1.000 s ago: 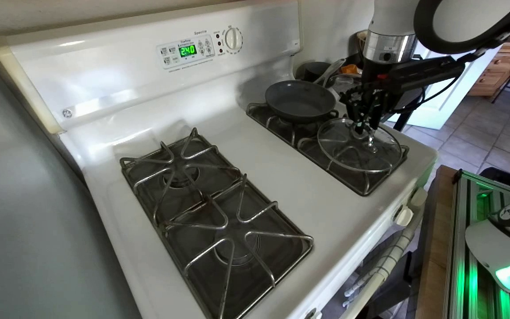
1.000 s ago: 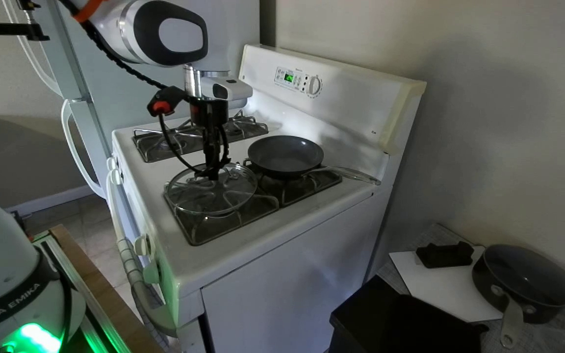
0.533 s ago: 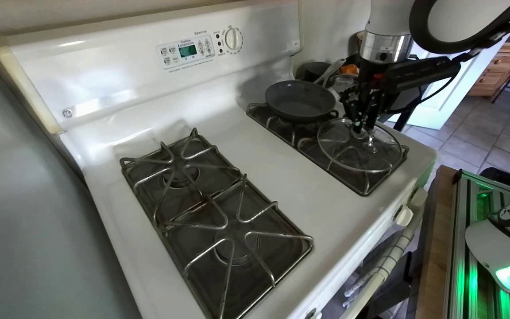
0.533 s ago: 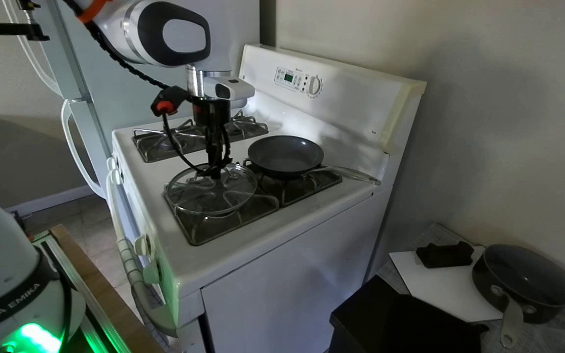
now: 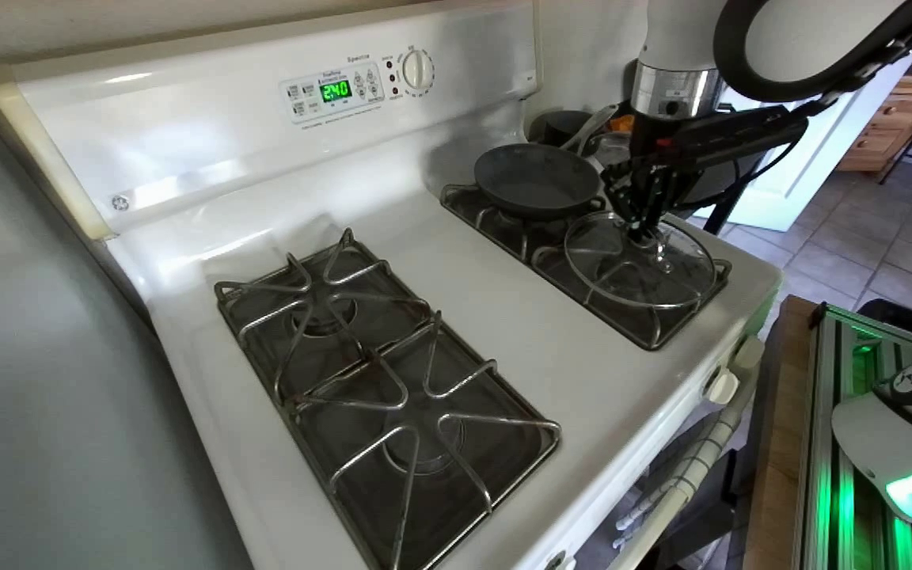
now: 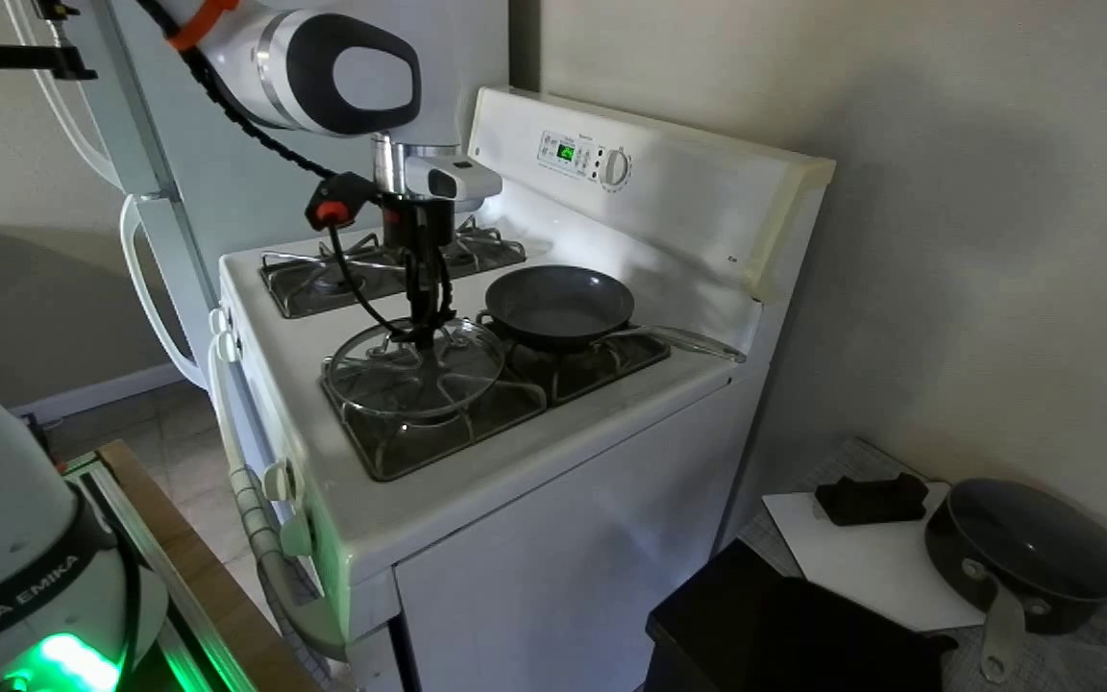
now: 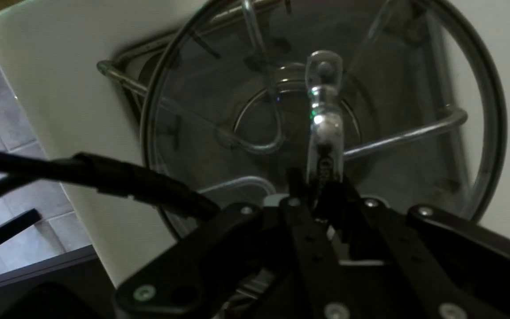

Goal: Put the glass lid on the pan

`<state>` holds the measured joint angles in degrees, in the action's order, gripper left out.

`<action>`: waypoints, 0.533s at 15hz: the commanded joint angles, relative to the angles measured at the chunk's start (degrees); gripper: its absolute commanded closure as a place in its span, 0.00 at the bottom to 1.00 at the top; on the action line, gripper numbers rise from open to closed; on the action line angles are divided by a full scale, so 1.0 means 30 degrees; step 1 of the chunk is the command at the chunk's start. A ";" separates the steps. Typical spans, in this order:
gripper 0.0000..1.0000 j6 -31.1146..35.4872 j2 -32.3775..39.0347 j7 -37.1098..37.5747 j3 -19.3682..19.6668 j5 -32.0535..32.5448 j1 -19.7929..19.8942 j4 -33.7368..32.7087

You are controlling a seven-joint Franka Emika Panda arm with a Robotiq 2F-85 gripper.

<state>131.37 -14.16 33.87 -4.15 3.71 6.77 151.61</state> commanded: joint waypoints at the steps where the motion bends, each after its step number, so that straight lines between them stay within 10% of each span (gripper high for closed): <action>1: 0.98 0.0307 0.0336 0.0424 0.0031 -0.0151 -0.0298 -0.0183; 8: 0.98 0.0258 0.0130 0.0333 0.0041 -0.0166 -0.0340 -0.0146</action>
<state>131.37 -13.95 33.87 -4.15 3.71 6.63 151.39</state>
